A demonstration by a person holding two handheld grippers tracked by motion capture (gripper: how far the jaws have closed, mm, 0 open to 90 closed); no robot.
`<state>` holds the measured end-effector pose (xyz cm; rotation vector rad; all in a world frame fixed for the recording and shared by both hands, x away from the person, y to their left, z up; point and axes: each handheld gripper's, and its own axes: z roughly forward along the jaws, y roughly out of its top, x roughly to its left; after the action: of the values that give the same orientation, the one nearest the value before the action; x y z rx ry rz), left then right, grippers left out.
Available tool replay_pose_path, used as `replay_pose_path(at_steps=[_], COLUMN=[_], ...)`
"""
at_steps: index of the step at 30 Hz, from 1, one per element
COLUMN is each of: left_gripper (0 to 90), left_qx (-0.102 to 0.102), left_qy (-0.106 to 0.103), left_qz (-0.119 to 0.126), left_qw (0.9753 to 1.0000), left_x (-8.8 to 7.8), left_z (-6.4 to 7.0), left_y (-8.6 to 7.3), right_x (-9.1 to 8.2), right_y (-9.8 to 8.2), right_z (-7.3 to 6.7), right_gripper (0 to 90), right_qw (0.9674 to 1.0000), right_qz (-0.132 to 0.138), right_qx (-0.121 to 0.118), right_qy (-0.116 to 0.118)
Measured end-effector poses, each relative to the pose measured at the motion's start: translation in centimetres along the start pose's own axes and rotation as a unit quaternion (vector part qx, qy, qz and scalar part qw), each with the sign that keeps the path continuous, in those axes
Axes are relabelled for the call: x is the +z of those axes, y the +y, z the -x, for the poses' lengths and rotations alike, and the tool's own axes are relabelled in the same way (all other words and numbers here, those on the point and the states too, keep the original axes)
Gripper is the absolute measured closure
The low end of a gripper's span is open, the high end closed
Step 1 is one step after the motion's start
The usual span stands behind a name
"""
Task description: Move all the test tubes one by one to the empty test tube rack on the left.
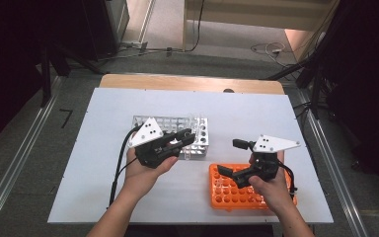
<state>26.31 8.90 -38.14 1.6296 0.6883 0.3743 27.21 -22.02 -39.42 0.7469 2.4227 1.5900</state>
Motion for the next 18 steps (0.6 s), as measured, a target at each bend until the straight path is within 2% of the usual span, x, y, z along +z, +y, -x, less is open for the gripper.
replay_pose_path(at_steps=[11, 18], left_gripper=[75.5, 75.5], left_qx=[-0.009, -0.015], left_qy=[0.027, 0.044], left_qz=[0.01, 0.016], left_qw=[0.9995, 0.9988], left_x=[0.3, 1.1], left_z=[-2.3, -3.7], left_y=[1.0, 1.5], right_x=[-2.1, -3.4], right_y=[-2.0, -3.3], right_z=[1.6, 2.1], right_gripper=[0.0, 0.0], right_qw=[0.9994, 0.9988], right_qz=[-0.002, -0.006], right_qx=[0.016, 0.023], right_qy=[-0.03, -0.043])
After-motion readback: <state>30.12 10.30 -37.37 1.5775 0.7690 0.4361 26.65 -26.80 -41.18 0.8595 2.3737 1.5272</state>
